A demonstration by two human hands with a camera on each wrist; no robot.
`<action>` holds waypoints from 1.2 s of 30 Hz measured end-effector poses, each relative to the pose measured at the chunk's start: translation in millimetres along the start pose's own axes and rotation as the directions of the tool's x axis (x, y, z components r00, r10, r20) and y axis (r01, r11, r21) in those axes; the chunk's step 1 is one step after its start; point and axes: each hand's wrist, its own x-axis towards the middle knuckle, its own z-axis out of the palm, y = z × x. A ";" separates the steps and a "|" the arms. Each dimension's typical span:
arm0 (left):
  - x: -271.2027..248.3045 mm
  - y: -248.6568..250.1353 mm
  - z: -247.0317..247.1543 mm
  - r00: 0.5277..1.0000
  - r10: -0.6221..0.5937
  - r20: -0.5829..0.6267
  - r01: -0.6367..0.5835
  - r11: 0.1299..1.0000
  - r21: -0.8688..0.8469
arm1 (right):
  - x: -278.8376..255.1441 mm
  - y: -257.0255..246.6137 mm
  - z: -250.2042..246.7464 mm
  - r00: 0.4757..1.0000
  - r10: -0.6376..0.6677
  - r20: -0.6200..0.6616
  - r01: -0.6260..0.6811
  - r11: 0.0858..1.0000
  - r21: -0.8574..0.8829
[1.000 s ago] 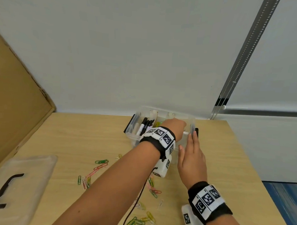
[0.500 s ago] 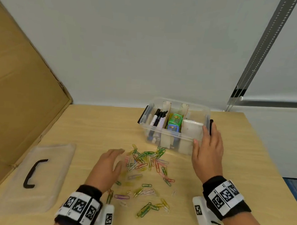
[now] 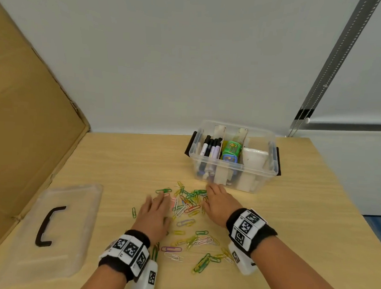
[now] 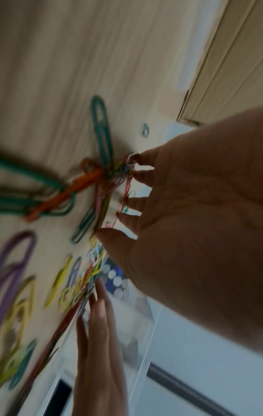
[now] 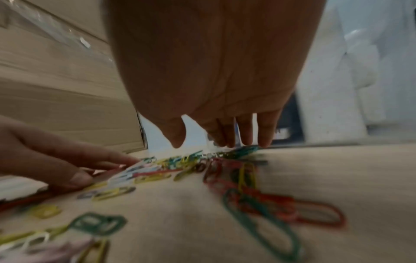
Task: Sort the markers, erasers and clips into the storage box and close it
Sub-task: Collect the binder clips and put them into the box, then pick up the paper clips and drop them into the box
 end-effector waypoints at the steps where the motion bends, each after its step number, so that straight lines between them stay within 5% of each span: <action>1: -1.9 2.5 3.0 1.000 0.022 0.012 -0.022 1.000 0.015 | 1.0 -2.1 3.4 0.999 0.025 0.042 -0.025 1.000 -0.006; 9: -25.9 3.9 12.9 0.959 0.282 0.003 -0.282 0.959 -0.039 | -47.3 -10.4 25.7 0.996 -0.082 0.043 0.080 0.996 0.044; 15: 1.8 19.2 -11.1 0.945 0.292 -0.145 -0.307 0.948 -0.090 | -36.6 -7.3 8.5 0.985 -0.058 -0.163 0.090 0.976 0.200; 21: 49.0 28.8 -19.5 0.974 0.226 0.016 -0.227 0.973 0.029 | -36.2 -25.1 15.8 0.998 -0.003 0.061 -0.005 0.990 0.140; 24: 39.5 21.5 -11.5 0.962 0.261 0.074 -0.264 0.964 0.034 | -58.2 -13.2 1.5 0.996 -0.025 -0.087 0.041 0.982 0.184; 26: 22.1 15.2 -3.9 0.951 0.304 0.062 -0.305 0.952 0.006 | -71.8 0.6 -18.6 0.926 0.015 -0.376 0.047 0.987 0.155; 28: 5.8 12.1 0.2 0.944 0.329 0.033 -0.329 0.944 -0.009 | -80.5 19.7 -38.9 0.737 0.101 -0.668 -0.029 0.993 0.118; 30: 0.9 15.5 -2.2 0.941 0.339 -0.008 -0.340 0.941 -0.006 | -79.1 42.0 -49.7 0.588 0.194 -0.785 -0.157 0.980 0.124; 31: 3.0 19.8 -5.0 0.936 0.350 -0.038 -0.350 0.937 0.002 | -74.8 51.4 -50.8 0.574 0.243 -0.782 -0.224 0.965 0.135; 33: 13.6 30.8 -10.8 0.921 0.380 -0.081 -0.379 0.925 0.030 | -62.2 62.8 -46.6 0.631 0.317 -0.708 -0.277 0.945 0.176; 36: 35.2 43.8 -11.1 0.926 0.378 0.007 -0.378 0.924 0.061 | -47.9 59.5 -34.3 0.687 0.336 -0.645 -0.240 0.942 0.234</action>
